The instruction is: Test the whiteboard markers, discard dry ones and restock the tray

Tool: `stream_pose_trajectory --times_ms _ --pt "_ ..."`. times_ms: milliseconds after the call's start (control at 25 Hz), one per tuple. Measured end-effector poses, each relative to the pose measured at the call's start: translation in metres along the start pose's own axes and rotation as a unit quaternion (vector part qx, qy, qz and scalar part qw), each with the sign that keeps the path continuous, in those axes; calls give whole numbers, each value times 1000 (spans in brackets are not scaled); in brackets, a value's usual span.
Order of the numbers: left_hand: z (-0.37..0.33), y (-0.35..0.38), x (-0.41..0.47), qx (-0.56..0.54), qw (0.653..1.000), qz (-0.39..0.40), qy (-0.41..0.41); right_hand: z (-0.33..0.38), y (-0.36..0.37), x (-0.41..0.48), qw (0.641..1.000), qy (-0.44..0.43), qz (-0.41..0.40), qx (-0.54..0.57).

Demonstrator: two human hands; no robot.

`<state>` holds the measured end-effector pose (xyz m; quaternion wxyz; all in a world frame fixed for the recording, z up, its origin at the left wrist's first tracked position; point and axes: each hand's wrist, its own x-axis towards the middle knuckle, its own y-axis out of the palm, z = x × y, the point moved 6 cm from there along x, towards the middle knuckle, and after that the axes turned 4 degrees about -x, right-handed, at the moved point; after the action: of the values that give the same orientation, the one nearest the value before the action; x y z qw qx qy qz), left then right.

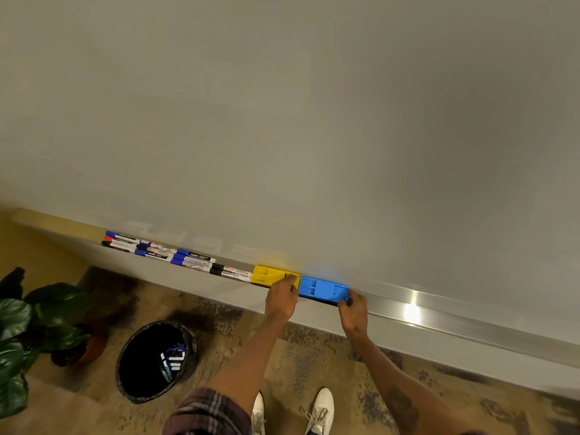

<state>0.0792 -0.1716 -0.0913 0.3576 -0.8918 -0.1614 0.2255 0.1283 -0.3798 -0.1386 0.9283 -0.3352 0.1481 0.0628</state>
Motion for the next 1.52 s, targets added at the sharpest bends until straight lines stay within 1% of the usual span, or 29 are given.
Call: stream_pose_trajectory --times_ms 160,400,640,760,880,1000,1160,1280,1520 --pt "8 -8 -2 126 989 17 70 7 5 -3 1000 14 -5 4" --pt "16 -8 0 167 979 54 104 16 7 -14 999 29 -35 7" --pt "23 -11 1 155 975 102 126 27 21 -33 997 17 -35 -63" --pt "31 -12 -2 136 971 134 143 29 34 -43 994 31 -29 -99" --pt "43 -16 -6 101 965 160 181 30 47 -52 991 46 -34 -125" --pt "59 -26 -10 81 958 166 218 36 55 -60 985 34 -44 -163" --pt "75 -37 -13 82 953 168 238 52 67 -77 973 2 -60 -221" --pt "83 -46 -14 78 953 171 239 68 84 -90 971 -27 -53 -233" --pt "89 -67 -17 98 955 151 235 107 109 -111 964 -95 -40 -244"
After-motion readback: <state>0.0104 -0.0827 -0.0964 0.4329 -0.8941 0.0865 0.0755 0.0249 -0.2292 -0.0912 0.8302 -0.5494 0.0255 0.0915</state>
